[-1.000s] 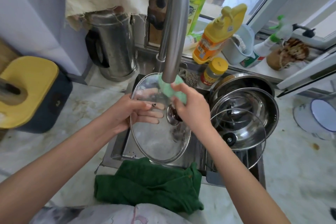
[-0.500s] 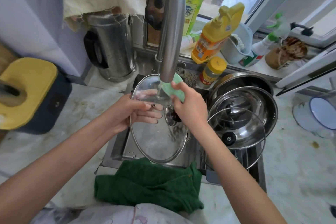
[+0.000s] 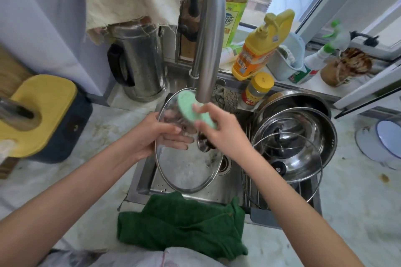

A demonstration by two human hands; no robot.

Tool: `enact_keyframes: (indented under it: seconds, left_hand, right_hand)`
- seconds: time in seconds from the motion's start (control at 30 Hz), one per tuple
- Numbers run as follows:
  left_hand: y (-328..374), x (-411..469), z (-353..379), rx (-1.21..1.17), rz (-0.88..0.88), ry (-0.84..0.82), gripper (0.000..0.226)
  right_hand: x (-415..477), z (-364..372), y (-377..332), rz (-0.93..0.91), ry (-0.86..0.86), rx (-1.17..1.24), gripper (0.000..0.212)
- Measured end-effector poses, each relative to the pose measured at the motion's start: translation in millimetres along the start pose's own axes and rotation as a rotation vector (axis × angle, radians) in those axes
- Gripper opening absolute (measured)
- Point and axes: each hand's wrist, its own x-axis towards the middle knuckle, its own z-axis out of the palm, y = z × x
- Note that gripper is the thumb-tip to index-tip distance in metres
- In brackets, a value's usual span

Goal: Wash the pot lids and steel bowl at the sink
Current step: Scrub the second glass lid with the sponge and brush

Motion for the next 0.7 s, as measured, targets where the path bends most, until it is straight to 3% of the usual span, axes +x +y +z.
enact_keyframes:
  seconds: [0.1, 0.23, 0.37, 0.53, 0.7]
  left_hand:
    - [-0.5, 1.5, 0.8, -0.015, -0.007, -0.004, 0.045]
    - [-1.3, 0.4, 3.1, 0.002, 0.011, 0.007, 0.038]
    - [-1.8, 1.1, 0.8, -0.063, -0.025, 0.007, 0.051]
    - [-3.9, -3.3, -3.8, -0.035, -0.001, 0.018, 0.04]
    - [0.9, -18.2, -22.5, -0.163, -0.001, 0.029, 0.058]
  right_hand:
    - [12.1, -3.8, 8.2, 0.089, 0.12, -0.049, 0.017]
    - [-13.3, 10.6, -12.2, -0.132, 0.038, -0.047, 0.026]
    - [22.2, -3.6, 16.6, 0.168, 0.125, -0.173, 0.023]
    - [8.2, 14.0, -9.2, -0.078, -0.041, 0.043, 0.031]
    - [30.3, -4.7, 45.7, 0.17, 0.046, -0.159, 0.027]
